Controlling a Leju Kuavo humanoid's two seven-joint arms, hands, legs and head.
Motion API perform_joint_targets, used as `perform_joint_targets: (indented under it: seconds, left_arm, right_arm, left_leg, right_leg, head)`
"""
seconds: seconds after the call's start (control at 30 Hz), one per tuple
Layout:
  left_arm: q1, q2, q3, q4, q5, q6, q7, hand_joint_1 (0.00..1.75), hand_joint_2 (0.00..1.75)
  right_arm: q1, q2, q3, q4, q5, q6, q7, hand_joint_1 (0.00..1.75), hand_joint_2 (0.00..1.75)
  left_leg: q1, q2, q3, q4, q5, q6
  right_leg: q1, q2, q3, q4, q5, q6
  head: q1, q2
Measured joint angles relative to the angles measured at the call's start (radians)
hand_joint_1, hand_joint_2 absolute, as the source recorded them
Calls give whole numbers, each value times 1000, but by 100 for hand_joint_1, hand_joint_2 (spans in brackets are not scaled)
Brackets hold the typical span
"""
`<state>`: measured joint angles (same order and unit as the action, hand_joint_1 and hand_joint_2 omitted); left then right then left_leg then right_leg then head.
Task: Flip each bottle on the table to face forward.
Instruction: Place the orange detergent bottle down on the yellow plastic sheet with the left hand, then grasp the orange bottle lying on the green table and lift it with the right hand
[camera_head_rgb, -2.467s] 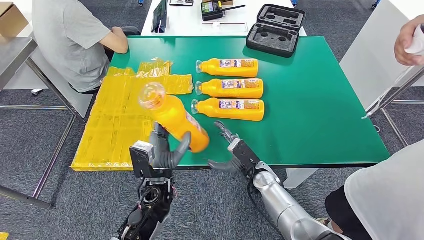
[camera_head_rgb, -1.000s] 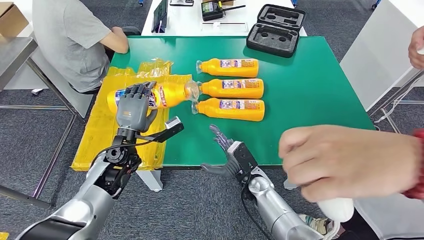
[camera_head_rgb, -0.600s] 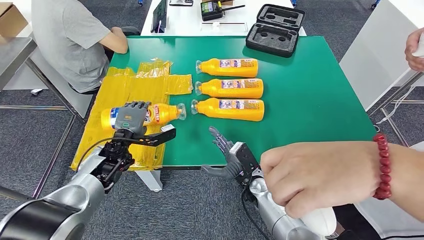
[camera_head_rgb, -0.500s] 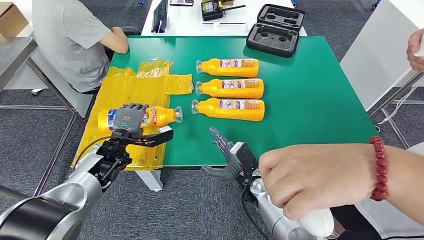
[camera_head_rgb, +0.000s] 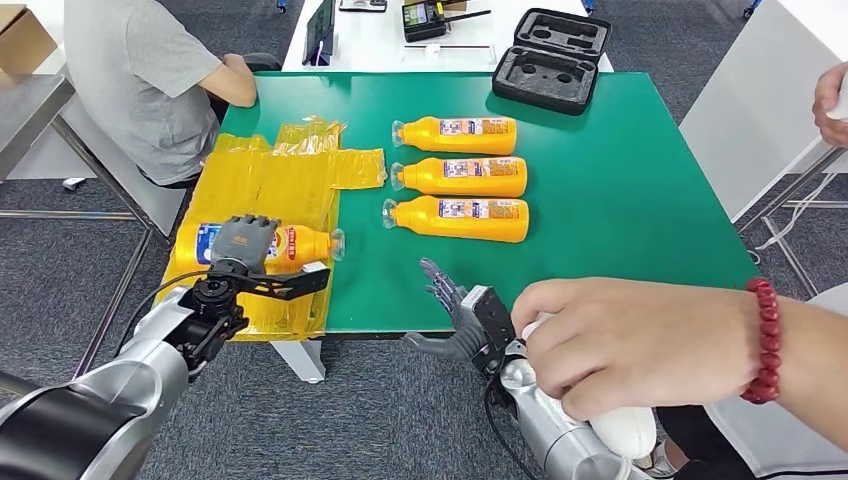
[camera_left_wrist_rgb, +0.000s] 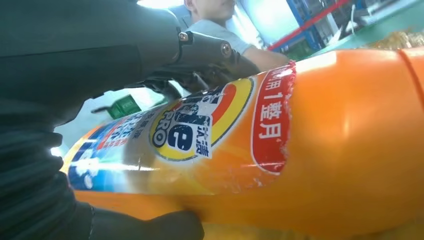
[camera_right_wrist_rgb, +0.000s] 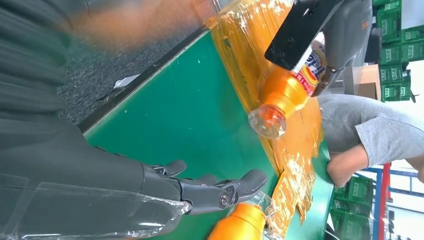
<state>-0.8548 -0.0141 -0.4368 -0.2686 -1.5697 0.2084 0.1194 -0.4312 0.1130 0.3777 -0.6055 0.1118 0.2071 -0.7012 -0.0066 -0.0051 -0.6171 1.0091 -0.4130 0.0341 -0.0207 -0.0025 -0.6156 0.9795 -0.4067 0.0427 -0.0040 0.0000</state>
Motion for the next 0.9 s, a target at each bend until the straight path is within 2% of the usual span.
perform_joint_targets:
  seconds: [0.13,0.37,0.9]
  left_arm:
    - [0,10,-34,3,9,71,8,0,175]
    - [0,16,-72,7,1,106,12,0,175]
    - [-9,13,-86,7,8,86,-21,0,175]
  right_arm:
    - [-1,3,0,8,2,0,0,0,175]
    - [-6,6,0,22,5,0,0,0,175]
    - [-20,13,0,41,3,0,0,0,175]
  left_leg:
    - [0,0,0,0,0,0]
    - [0,0,0,0,0,0]
    - [0,0,0,0,0,0]
  right_leg:
    - [0,0,0,0,0,0]
    - [0,0,0,0,0,0]
    - [0,0,0,0,0,0]
  head:
    - [0,0]
    - [0,0]
    - [0,0]
